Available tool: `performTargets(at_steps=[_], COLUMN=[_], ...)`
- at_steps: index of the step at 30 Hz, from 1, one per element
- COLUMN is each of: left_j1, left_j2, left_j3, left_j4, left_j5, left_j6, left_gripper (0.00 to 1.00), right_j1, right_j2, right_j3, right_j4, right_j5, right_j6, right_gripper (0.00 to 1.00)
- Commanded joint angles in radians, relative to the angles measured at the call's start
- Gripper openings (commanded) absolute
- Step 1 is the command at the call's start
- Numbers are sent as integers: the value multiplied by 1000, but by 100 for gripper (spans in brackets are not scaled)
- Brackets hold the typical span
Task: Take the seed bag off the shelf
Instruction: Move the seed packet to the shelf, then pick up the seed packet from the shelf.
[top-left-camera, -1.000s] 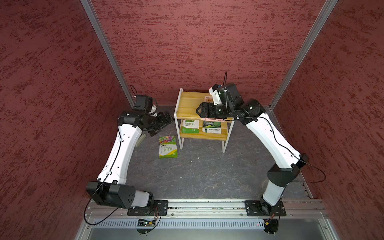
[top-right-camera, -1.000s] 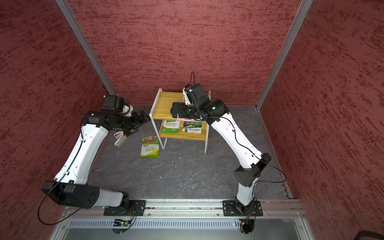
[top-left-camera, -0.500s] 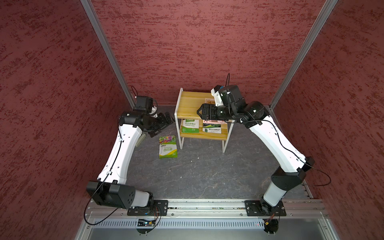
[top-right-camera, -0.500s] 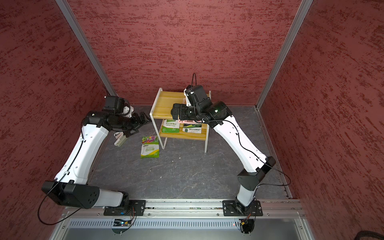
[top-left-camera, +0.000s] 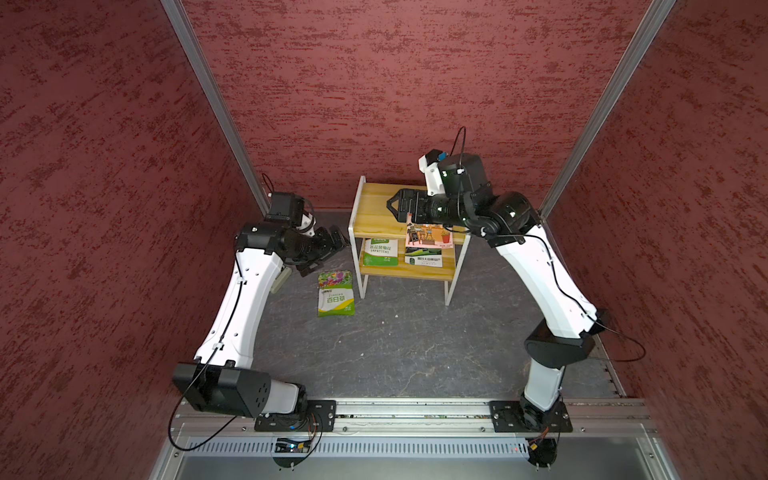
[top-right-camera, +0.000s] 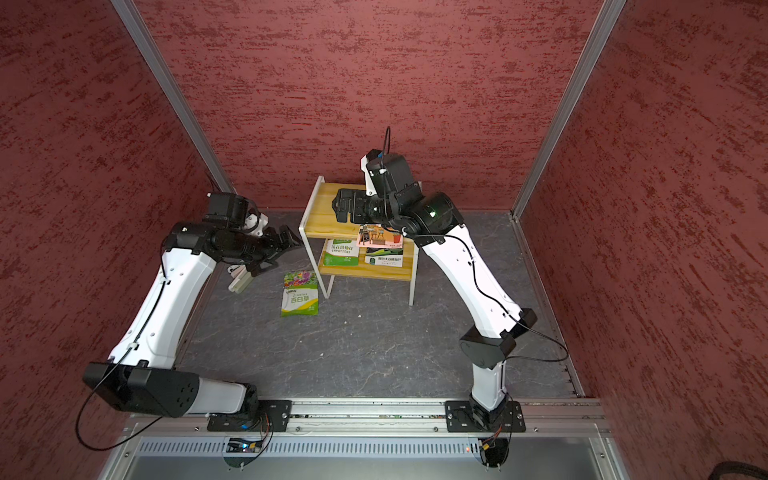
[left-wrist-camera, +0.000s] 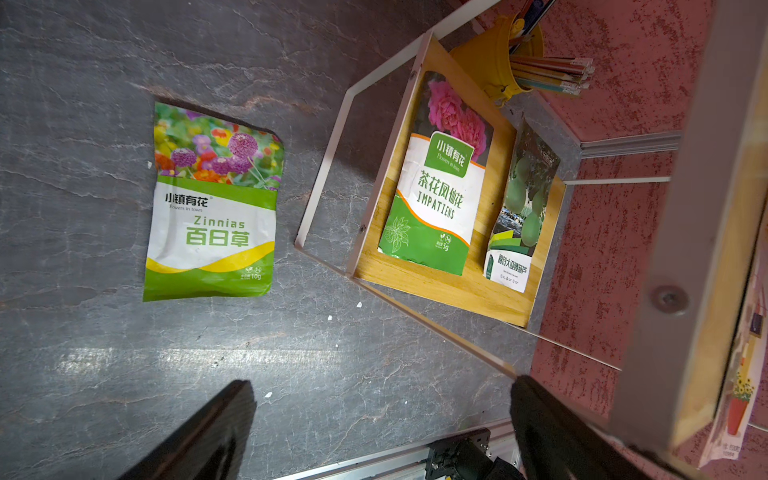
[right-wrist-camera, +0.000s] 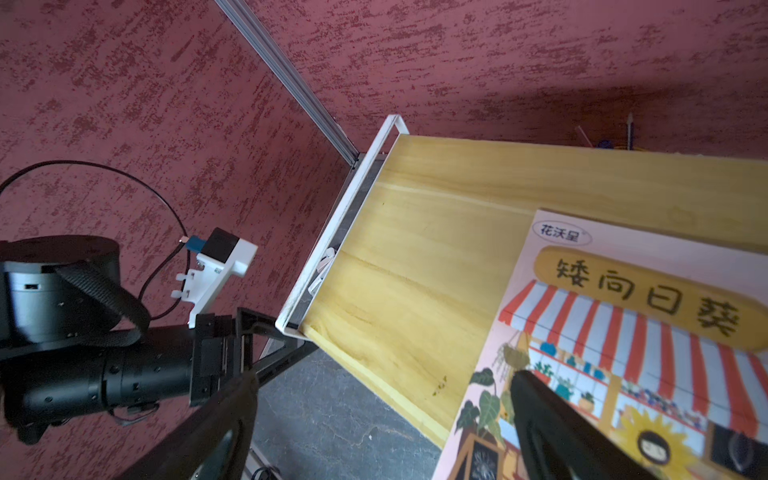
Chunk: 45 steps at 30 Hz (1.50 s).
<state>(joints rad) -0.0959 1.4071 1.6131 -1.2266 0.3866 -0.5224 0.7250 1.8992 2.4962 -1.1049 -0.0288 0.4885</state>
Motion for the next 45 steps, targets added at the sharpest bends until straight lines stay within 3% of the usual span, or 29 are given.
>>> performTargets(at_steps=[1, 9, 19, 30, 39, 42, 45], left_j1=[8, 23, 35, 40, 58, 67, 80], left_j2=[-27, -60, -65, -63, -77, -89, -91], left_j3=[-18, -64, -91, -86, -79, -79, -76], left_j4=[1, 0, 5, -2, -13, -7, -13], left_j5=[23, 30, 38, 35, 19, 6, 13], left_j6=[18, 23, 33, 40, 60, 71, 87], left_gripper=[100, 100, 100, 100, 100, 100, 100], right_j1=[-2, -27, -25, -23, -23, -25, -25], right_j2=[61, 68, -51, -31, 16, -42, -168], right_j3=[39, 14, -248, -168, 125, 100, -60], right_j4=[-17, -23, 107, 83, -54, -129, -155], right_j5=[35, 51, 23, 21, 38, 82, 110], right_j6=[-28, -31, 25, 27, 48, 75, 100], right_gripper=[98, 98, 98, 98, 98, 98, 98])
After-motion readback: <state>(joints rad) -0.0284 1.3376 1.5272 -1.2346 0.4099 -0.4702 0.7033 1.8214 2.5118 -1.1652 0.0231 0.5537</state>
